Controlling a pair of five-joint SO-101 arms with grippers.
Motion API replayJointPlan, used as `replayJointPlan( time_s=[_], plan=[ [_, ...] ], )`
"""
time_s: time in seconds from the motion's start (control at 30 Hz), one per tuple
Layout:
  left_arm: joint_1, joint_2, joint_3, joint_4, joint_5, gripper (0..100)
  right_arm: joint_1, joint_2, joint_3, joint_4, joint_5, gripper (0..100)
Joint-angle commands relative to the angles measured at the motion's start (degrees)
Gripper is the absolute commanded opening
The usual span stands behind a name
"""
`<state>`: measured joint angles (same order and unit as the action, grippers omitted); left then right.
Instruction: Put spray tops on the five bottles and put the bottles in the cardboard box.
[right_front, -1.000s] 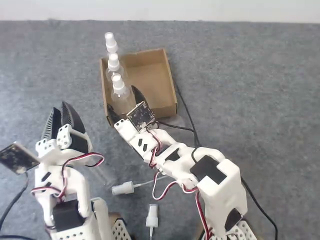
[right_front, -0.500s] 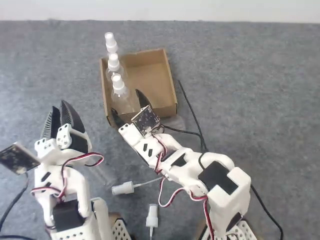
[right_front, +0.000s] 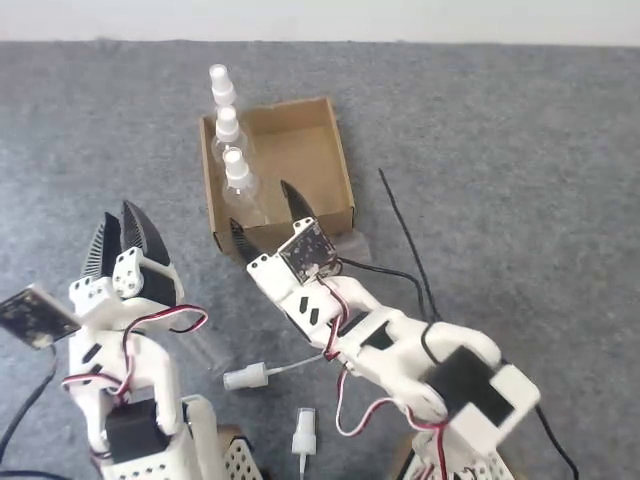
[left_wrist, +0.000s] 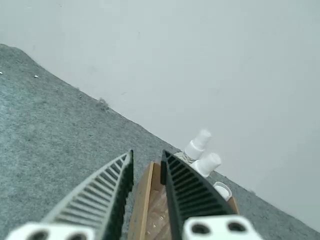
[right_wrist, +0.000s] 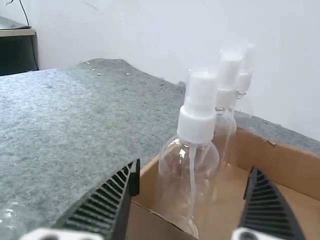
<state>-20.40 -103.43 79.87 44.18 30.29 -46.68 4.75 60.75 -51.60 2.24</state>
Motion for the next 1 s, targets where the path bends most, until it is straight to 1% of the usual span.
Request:
replayJointPlan(
  time_s=[0.0,0.1,0.23,0.3,0.53,0.8,0.9,0.97],
  plan=[
    [-0.4,-0.8,-0.7,-1.8,-0.6,8,2.1,-8.7,-0.3,7.4,0.8,28.5],
    [-0.4,-0.8,-0.7,-1.8,-0.6,8,2.7,-14.9,-0.3,17.5,0.7,28.5],
    [-3.5,-0.9,-0.7,-1.9,-0.4,8,3.4,-24.1,-0.3,30.6,0.6,28.5],
    [-3.7,-0.9,-0.7,-1.9,-0.4,8,4.4,-27.7,-0.3,35.5,0.6,28.5],
    [-4.0,-0.9,-0.5,-3.1,-0.4,8,7.8,-36.8,-0.3,44.9,0.7,28.5],
    [-4.0,-0.9,-0.5,-3.1,-0.4,8,7.8,-44.4,-0.7,57.0,1.1,28.5],
    [-4.0,-0.9,-0.5,-3.1,-0.4,8,7.7,-48.2,-1.4,63.8,1.4,28.6],
    [-4.0,-0.9,-0.5,-3.1,-0.4,8,7.6,-50.7,-3.1,70.5,3.5,28.5]
  ],
)
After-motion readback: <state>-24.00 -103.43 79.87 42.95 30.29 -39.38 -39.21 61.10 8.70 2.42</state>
